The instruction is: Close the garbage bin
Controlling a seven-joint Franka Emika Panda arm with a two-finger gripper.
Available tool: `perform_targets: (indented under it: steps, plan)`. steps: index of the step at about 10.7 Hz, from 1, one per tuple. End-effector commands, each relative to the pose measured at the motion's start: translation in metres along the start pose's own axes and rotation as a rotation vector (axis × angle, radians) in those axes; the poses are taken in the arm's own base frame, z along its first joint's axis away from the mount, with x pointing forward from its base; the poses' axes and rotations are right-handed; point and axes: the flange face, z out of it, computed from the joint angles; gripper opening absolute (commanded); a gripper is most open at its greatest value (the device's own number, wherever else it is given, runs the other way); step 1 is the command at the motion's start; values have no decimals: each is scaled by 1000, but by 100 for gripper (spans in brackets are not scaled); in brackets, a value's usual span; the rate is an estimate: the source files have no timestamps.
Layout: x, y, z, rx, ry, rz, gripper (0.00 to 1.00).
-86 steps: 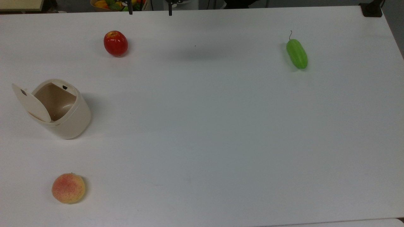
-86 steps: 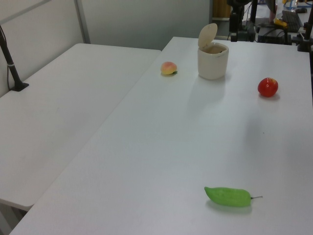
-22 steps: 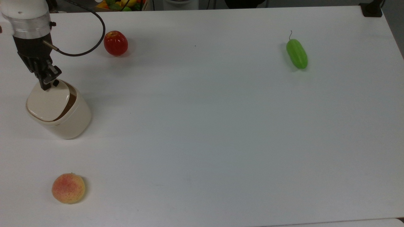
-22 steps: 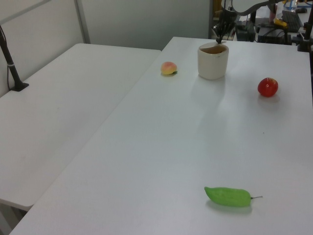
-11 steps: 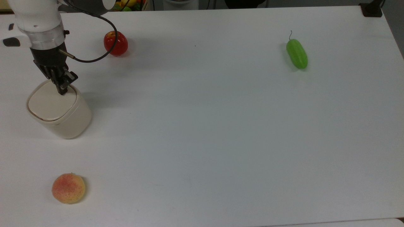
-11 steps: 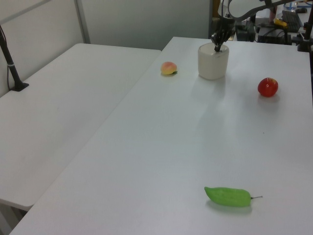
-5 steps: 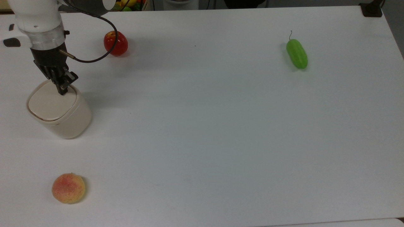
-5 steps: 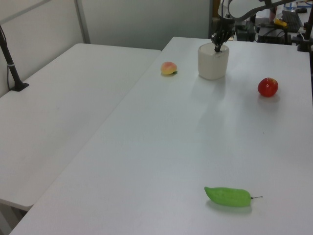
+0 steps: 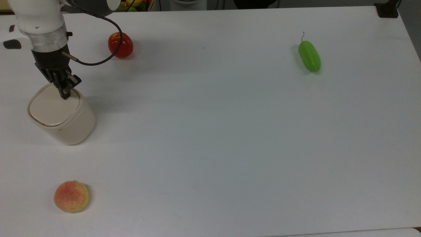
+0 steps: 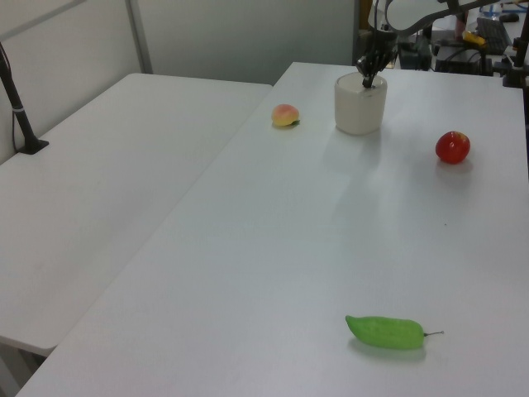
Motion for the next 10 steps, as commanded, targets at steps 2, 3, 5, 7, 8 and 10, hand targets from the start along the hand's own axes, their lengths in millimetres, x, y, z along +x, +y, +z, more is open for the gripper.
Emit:
perform_targets:
  steps: [2, 3, 5, 7, 8, 10]
  plan:
    - [-7, -3, 15, 7, -45, -9, 0]
    - [-5, -3, 5, 11, -32, -6, 0]
    - [-3, -4, -27, 14, -28, 0, 0]
    - [-8, -19, -57, 19, -43, -22, 0]
    - [-15, -40, -75, 26, -43, -55, 0]
    - [-32, -77, -102, 27, -68, -133, 0]
